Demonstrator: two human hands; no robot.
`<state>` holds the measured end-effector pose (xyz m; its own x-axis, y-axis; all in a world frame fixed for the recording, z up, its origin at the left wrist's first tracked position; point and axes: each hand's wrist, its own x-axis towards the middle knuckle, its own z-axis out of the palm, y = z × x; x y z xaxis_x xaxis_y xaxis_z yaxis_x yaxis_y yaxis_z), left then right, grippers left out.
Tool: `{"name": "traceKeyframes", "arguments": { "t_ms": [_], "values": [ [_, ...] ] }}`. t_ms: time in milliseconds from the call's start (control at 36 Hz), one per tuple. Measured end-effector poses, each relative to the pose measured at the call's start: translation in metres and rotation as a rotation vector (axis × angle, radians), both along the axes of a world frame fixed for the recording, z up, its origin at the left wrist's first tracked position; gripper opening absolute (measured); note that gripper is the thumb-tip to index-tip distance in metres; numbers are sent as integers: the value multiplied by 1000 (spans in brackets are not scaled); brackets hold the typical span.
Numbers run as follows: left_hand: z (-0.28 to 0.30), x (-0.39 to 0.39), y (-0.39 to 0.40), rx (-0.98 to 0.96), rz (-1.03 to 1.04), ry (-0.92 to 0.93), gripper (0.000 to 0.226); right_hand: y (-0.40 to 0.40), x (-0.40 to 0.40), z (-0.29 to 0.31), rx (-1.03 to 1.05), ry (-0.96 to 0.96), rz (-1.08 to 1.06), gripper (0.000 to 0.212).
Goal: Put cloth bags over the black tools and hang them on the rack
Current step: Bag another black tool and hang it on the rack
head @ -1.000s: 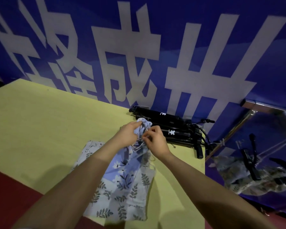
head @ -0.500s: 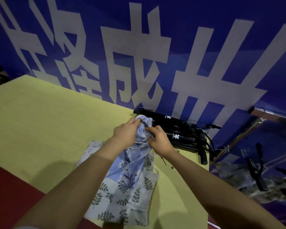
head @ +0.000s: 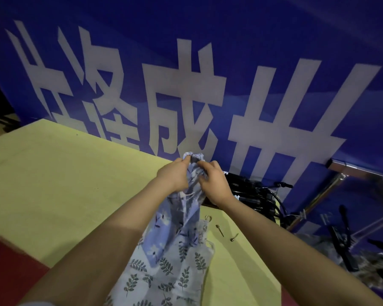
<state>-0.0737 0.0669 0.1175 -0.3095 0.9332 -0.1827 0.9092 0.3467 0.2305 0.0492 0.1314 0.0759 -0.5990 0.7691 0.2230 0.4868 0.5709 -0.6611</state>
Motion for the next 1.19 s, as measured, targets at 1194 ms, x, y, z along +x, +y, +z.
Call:
{"name": "traceKeyframes", "arguments": {
  "t_ms": [1194],
  "values": [
    [-91, 0, 77, -62, 119, -46, 33, 152, 7, -77, -6, -776, -62, 42]
  ]
}}
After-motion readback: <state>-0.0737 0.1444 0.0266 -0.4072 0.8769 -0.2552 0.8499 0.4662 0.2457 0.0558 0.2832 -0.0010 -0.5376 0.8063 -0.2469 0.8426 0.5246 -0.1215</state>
